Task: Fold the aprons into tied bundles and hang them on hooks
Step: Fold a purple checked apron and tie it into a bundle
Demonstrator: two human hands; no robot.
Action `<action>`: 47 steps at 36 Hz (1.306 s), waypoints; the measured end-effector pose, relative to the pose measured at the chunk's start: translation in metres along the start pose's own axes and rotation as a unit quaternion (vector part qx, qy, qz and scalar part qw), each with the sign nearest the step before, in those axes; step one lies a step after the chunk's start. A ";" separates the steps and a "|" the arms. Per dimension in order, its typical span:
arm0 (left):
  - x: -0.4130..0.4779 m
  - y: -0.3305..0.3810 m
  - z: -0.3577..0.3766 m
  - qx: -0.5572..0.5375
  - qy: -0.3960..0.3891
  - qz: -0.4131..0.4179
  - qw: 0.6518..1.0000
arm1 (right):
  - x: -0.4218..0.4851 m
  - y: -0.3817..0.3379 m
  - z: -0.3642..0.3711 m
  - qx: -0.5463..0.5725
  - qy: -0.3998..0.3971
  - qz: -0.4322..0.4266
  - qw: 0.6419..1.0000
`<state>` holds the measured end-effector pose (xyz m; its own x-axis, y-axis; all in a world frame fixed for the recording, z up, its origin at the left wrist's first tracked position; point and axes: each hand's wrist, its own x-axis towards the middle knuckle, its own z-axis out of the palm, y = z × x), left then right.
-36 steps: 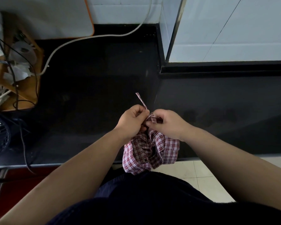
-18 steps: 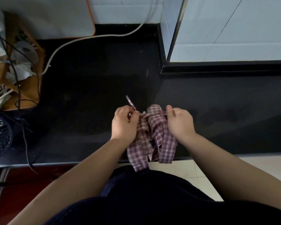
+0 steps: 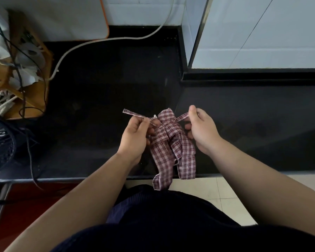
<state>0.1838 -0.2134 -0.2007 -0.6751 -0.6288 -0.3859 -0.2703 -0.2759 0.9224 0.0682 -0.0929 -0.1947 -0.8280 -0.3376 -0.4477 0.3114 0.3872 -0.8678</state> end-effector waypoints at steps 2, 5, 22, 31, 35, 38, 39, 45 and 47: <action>-0.001 -0.001 0.004 0.029 -0.022 0.007 0.999 | 0.000 -0.004 0.005 0.083 -0.022 0.034 0.996; 0.001 -0.001 0.002 0.083 -0.038 0.031 0.995 | 0.000 -0.011 0.009 0.191 -0.048 0.102 0.975; 0.003 0.003 -0.003 0.317 -0.099 0.093 0.939 | 0.002 -0.012 0.003 0.222 -0.053 0.144 0.963; -0.001 0.000 0.008 0.320 -0.068 0.121 0.937 | -0.005 0.002 0.001 -0.367 -0.075 -0.109 0.921; -0.004 0.001 0.014 0.264 -0.079 0.101 0.956 | -0.005 -0.002 0.003 -0.387 -0.041 -0.124 0.913; -0.005 0.003 0.021 0.230 -0.072 0.087 0.967 | -0.008 0.001 0.005 -0.347 -0.050 -0.161 0.923; -0.004 0.004 0.022 0.222 -0.065 0.081 0.969 | -0.011 0.002 0.005 -0.336 -0.057 -0.180 0.923; -0.002 0.010 0.025 0.263 -0.055 0.066 0.961 | -0.022 0.015 0.005 -0.312 -0.076 -0.306 0.896; -0.001 0.012 0.025 0.260 -0.072 0.055 0.961 | -0.023 0.020 0.006 -0.323 -0.063 -0.338 0.882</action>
<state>0.1642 -0.1982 -0.1885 -0.7974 -0.5159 -0.3130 -0.4726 0.2113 0.8556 0.0959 -0.0824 -0.2033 -0.6514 -0.7556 0.0696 -0.5976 0.4544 -0.6606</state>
